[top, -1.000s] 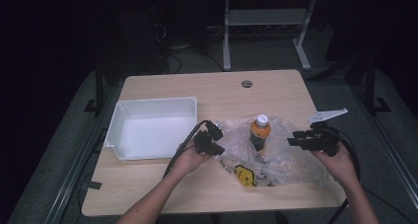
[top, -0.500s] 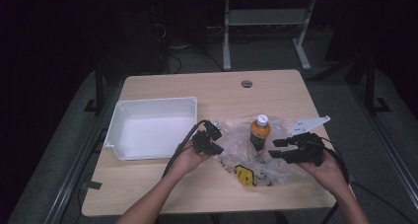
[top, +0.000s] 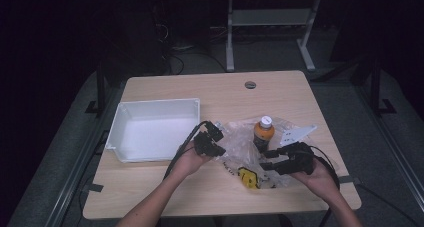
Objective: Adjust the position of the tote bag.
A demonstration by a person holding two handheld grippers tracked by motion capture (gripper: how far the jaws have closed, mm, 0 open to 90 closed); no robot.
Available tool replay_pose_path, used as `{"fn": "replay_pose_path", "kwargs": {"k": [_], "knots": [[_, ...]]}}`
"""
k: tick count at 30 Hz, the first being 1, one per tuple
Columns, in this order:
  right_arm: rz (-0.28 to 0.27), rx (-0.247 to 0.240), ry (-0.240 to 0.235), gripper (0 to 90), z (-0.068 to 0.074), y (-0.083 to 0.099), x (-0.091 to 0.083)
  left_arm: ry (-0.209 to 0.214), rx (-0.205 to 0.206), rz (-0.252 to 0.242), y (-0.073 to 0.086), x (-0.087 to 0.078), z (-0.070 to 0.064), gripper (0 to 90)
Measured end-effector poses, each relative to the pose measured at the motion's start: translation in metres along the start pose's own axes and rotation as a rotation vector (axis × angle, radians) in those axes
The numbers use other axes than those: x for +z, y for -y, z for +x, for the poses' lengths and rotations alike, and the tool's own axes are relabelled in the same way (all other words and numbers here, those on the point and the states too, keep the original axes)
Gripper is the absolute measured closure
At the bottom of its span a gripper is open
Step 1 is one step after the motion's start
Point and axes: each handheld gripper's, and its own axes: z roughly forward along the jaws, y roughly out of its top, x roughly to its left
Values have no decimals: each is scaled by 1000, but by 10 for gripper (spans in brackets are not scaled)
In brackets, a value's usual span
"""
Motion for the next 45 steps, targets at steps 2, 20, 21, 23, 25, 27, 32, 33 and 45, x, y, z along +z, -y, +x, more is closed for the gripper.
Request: {"fn": "replay_pose_path", "kwargs": {"k": [2, 20, 21, 23, 25, 27, 32, 33, 45], "knots": [[27, -1, -9, 561, 0, 3, 7, -1, -7, 1, 0, 0, 0, 894], [139, 17, -26, 893, -4, 25, 30, 6, -17, -29, 6, -1, 5, 895], [142, 21, -26, 893, -4, 26, 30, 7, -17, -29, 7, -1, 5, 895], [147, 21, -25, 895, -4, 28, 30, 4, -14, -28, 7, -1, 5, 895], [148, 25, -26, 895, -4, 29, 30, 4, -18, -27, 7, -1, 5, 895], [148, 27, -25, 896, -4, 31, 29, 6, -22, -25, 9, -1, 6, 896], [153, 32, -22, 897, -3, 34, 28, 7, -29, -23, 12, 2, 7, 898], [150, 31, -24, 897, -3, 34, 28, 10, -30, -22, 12, 2, 7, 898], [164, 36, -11, 900, -1, 42, 26, 17, -31, -23, 16, 7, 5, 900]]}}
